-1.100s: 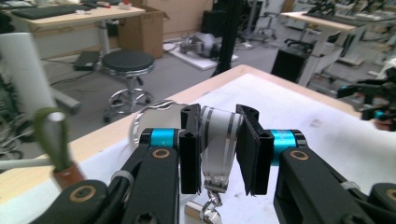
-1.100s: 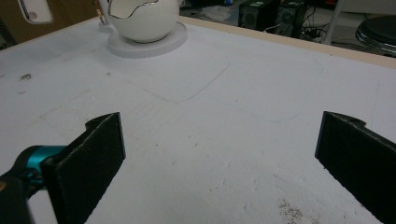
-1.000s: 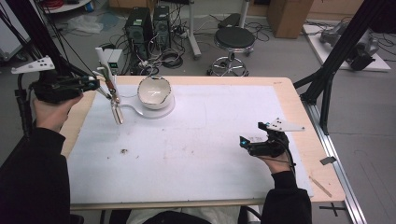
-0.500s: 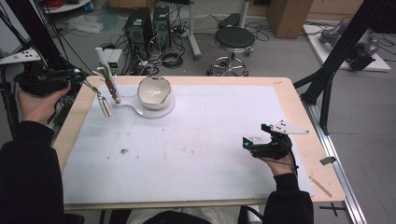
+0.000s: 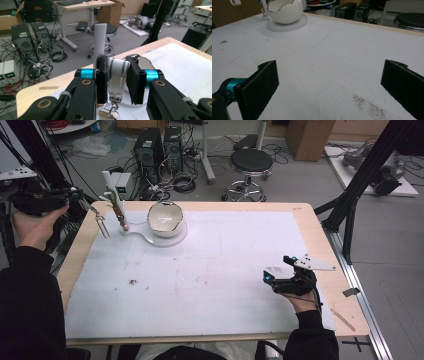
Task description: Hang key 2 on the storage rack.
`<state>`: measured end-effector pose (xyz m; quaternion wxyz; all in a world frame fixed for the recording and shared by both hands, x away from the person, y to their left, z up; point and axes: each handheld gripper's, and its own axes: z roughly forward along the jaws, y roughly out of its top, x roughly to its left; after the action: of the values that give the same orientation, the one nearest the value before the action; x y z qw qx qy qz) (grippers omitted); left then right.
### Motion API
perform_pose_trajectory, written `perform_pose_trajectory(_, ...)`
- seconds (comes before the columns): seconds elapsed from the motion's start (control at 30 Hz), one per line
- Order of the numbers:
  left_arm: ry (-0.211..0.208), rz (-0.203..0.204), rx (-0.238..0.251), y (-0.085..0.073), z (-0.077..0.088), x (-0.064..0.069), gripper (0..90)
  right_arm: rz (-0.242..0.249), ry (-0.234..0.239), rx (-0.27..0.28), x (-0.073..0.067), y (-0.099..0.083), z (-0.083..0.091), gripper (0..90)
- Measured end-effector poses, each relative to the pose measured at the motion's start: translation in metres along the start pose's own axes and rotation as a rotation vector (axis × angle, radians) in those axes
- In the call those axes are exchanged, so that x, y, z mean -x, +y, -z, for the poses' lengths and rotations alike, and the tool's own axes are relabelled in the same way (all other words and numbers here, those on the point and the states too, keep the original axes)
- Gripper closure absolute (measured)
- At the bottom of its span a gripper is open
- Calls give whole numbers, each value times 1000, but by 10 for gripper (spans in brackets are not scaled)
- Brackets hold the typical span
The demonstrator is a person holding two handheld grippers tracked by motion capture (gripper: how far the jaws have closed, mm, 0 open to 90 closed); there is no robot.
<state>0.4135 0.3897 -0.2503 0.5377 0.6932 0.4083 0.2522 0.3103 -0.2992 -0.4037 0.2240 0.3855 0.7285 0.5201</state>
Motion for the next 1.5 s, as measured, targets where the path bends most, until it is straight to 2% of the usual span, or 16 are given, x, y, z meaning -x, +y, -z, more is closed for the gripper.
perform_pose_trajectory(0.2, 60, 5, 6, 6, -7, -7, 720, 16, 0, -4, -1, -1, -1, 7)
perform_pose_trajectory(0.4, 158, 27, 8, 7, -13, -18, 722, 20, -8, -2, -1, -1, -1, 7)
perform_pose_trajectory(0.53, 181, 50, 29, 6, -17, -25, 722, 29, -10, -2, -1, -2, -1, 7)
perform_pose_trajectory(0.7, 222, 49, 47, 8, -26, -30, 722, 35, -10, -11, -1, -3, -3, 7)
perform_pose_trajectory(0.8, 234, 74, 39, 9, -33, -35, 721, 37, -12, -11, -2, -3, -3, 7)
perform_pose_trajectory(0.87, 248, 64, 30, 11, -38, -36, 721, 36, -11, -12, -2, -4, -3, 7)
perform_pose_trajectory(1.03, 250, 81, 63, 14, -48, -34, 721, 28, -5, -24, -1, -6, -4, 7)
perform_pose_trajectory(1.13, 250, 73, 70, 15, -53, -31, 721, 28, -4, -28, -1, -7, -2, 7)
perform_pose_trajectory(1.17, 245, 75, 72, 15, -54, -31, 721, 37, -7, -20, 0, -8, -2, 7)
perform_pose_trajectory(1.23, 264, 74, 72, 16, -54, -31, 720, 28, -6, -20, -1, -8, 0, 7)
perform_pose_trajectory(1.4, 258, 83, 79, 16, -52, -33, 720, 17, -5, -18, 1, -10, 0, 7)
perform_pose_trajectory(1.5, 241, 97, 90, 16, -51, -35, 720, 20, -5, -22, 1, -10, 0, 7)
